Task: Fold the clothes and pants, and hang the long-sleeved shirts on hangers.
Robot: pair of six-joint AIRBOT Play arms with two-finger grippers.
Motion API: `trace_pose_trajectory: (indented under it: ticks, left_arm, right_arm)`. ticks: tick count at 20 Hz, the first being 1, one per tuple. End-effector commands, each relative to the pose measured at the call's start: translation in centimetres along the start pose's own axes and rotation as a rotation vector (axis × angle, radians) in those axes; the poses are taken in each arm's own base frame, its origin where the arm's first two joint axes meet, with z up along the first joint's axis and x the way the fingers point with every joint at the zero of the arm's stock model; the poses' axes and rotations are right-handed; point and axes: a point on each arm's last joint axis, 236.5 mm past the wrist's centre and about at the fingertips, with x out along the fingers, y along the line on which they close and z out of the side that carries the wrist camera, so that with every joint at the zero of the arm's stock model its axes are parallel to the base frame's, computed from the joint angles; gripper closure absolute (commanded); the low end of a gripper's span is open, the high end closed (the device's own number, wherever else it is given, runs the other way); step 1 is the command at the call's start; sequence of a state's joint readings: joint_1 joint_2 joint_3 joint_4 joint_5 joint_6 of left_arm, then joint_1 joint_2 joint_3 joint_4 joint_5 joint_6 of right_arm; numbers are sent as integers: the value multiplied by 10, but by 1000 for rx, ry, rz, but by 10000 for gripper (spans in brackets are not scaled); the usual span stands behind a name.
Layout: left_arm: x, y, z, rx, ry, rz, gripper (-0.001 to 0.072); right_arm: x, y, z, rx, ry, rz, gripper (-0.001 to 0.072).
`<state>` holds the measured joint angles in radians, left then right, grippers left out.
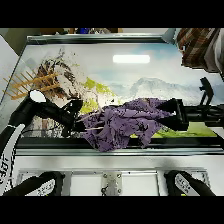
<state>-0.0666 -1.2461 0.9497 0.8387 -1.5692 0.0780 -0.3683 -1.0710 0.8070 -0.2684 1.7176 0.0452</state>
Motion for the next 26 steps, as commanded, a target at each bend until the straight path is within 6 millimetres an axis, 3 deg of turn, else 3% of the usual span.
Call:
trace_pose_trajectory:
  ticks: [1, 5, 10, 26]
  left_arm:
    - [0, -1, 0, -1, -1, -3, 692]
    - [0, -1, 0, -1, -1, -3, 692]
    - [0, -1, 0, -1, -1, -3, 692]
    - [0, -1, 0, -1, -1, -3, 692]
  right_arm:
    - [25, 9, -5, -25, -5, 114, 24]
    - [50, 11, 0, -12, -30, 155, 24]
    - [66, 14, -4, -4, -10, 179, 24]
    - [69, 15, -4, -5, -7, 181, 24]
